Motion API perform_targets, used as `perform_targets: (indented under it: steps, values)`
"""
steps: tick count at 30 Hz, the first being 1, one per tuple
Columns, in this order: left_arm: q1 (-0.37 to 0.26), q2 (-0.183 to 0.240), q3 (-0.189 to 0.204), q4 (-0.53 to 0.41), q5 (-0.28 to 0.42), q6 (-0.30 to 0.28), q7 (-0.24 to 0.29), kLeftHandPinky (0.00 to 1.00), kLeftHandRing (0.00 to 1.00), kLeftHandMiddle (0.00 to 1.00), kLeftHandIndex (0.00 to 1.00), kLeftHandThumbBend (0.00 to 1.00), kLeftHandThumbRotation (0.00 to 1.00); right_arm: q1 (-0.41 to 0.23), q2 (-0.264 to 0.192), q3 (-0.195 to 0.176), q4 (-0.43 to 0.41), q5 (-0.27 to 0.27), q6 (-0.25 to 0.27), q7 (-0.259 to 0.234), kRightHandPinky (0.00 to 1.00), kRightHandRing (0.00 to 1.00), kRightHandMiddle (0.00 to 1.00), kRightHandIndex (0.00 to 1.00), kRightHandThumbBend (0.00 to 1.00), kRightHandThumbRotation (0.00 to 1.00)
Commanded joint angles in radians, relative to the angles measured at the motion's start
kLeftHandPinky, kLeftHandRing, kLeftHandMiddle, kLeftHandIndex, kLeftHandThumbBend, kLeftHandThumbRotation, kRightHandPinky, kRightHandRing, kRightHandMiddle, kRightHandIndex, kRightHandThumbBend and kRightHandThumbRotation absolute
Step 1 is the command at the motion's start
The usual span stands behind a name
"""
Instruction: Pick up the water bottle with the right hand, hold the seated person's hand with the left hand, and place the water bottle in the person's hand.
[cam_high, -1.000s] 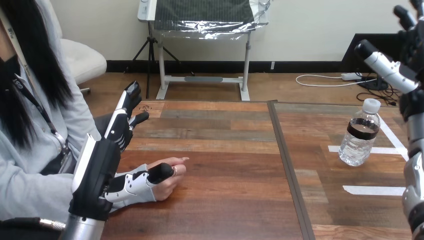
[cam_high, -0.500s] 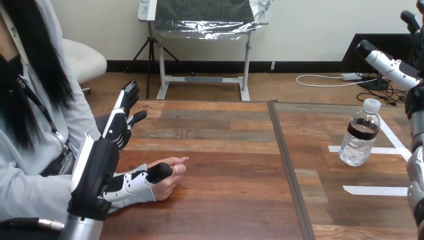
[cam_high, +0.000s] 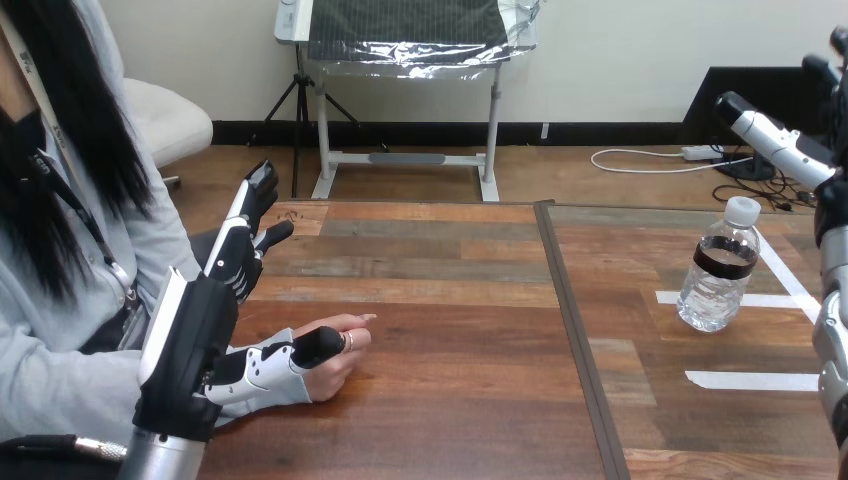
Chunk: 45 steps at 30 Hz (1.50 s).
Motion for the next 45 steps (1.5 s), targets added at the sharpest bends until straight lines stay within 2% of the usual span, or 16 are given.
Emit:
perform_targets:
  steps: [1,16,21,29,39,45]
  values:
    - [-0.038,0.018,0.012,-0.035,-0.030,-0.009,-0.012,0.89,0.99,1.00,0.99,1.00,0.58,-0.106,-0.027,0.024,0.010,-0.028,0.037,-0.028,0.95,0.97,0.91,0.98,1.00,0.43]
    - [-0.034,0.024,0.031,-0.027,-0.007,-0.025,-0.003,0.88,0.98,1.00,0.99,1.00,0.60,-0.118,-0.032,0.072,0.039,-0.109,0.127,-0.094,0.92,0.94,0.91,0.97,1.00,0.49]
    - [-0.032,0.026,0.037,-0.027,0.001,-0.032,-0.001,0.87,0.98,1.00,0.99,1.00,0.61,-0.124,-0.032,0.076,0.048,-0.120,0.169,-0.091,0.92,0.94,0.91,0.96,1.00,0.50]
    - [-0.027,0.021,0.051,-0.036,0.020,-0.031,0.011,0.85,0.97,1.00,0.98,1.00,0.62,-0.124,-0.025,0.078,0.057,-0.125,0.205,-0.087,0.91,0.93,0.91,0.96,1.00,0.48]
    - [-0.022,0.022,0.048,-0.040,0.002,-0.036,-0.002,0.84,0.98,1.00,0.98,1.00,0.62,-0.126,-0.022,0.083,0.067,-0.129,0.265,-0.067,0.90,0.91,0.92,0.97,1.00,0.51]
    - [-0.019,0.025,0.044,-0.042,-0.010,-0.034,-0.014,0.85,0.99,1.00,0.99,1.00,0.61,-0.124,-0.020,0.090,0.069,-0.139,0.284,-0.067,0.85,0.88,0.91,0.96,1.00,0.52]
